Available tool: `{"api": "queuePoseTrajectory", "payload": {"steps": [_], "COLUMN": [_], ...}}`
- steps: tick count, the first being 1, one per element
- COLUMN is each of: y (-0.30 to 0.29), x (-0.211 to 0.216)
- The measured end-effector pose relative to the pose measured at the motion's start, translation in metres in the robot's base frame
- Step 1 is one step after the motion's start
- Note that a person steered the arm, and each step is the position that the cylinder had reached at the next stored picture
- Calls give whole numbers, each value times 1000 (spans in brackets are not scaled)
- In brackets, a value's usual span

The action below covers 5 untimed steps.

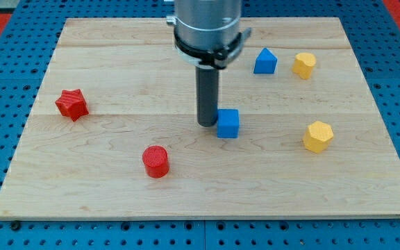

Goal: Move the blue cube towards the bottom right of the board

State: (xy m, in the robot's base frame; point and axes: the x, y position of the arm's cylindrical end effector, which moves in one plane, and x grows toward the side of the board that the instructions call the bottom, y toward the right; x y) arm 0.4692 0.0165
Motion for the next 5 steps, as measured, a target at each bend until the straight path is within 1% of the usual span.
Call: {"api": "queuePoseTrajectory", "payload": {"steps": [2, 4, 5], "y": [33, 17, 11], "x": [39, 38, 21]}}
